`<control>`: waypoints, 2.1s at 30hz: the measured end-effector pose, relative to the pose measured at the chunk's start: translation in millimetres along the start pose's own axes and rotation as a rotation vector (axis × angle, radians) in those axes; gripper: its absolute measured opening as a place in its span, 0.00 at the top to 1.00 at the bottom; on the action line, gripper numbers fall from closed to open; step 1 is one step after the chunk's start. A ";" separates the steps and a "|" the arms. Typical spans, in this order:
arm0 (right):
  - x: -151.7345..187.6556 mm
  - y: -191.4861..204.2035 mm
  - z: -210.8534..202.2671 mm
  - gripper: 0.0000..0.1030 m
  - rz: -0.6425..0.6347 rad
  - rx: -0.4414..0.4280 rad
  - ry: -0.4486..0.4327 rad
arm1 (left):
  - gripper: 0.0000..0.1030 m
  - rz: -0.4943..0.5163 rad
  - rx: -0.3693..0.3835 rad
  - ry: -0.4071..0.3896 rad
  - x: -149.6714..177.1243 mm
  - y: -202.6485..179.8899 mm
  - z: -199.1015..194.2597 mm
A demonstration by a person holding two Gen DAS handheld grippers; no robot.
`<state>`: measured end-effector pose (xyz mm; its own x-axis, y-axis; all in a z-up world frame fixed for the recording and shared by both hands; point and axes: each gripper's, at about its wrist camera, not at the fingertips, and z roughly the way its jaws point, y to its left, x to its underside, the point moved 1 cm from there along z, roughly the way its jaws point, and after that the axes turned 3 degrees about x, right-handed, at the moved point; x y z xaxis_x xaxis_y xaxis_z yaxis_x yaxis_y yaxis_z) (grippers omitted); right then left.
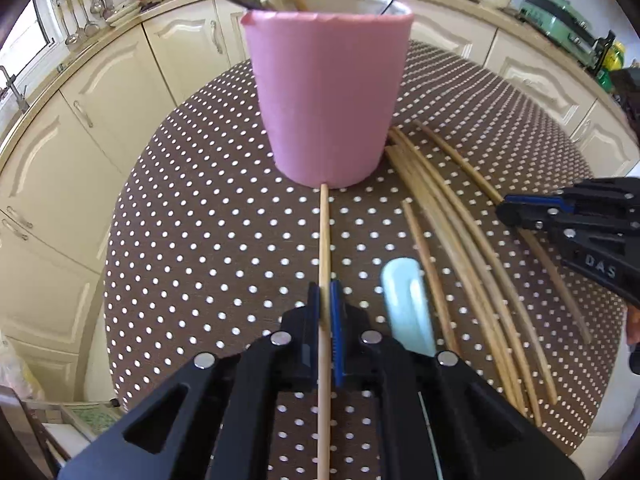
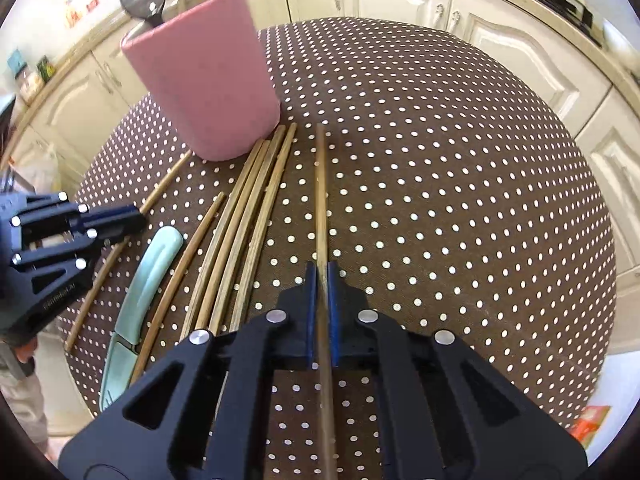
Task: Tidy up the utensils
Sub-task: 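Lift both chopsticks and lower them into the pink cup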
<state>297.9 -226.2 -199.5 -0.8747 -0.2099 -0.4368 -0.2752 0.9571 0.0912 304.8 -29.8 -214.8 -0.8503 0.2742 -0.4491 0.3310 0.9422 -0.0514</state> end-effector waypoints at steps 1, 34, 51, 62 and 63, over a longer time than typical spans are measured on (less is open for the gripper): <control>2.7 -4.8 -1.9 0.95 0.018 -0.012 -0.014 | 0.95 0.001 0.009 -0.013 2.6 -0.2 -2.4; -25.3 26.5 -174.0 0.95 0.012 -0.255 -0.815 | 0.95 -0.146 0.142 -1.106 -17.4 -5.0 -180.7; -76.4 27.6 -166.7 0.95 0.046 -0.274 -0.987 | 0.95 -0.223 0.088 -1.268 -80.9 25.4 -154.1; -86.0 36.7 -134.9 0.94 0.038 -0.258 -0.930 | 0.95 -0.202 0.067 -1.202 -89.2 25.8 -119.3; -85.9 37.3 -133.1 0.94 0.039 -0.258 -0.924 | 0.95 -0.196 0.068 -1.192 -88.3 24.9 -117.9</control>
<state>309.7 -199.1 -39.5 -0.2553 0.1670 -0.9523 -0.4283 0.8635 0.2663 339.9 -7.8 -71.2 0.0103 -0.2556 -0.9667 0.2899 0.9260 -0.2418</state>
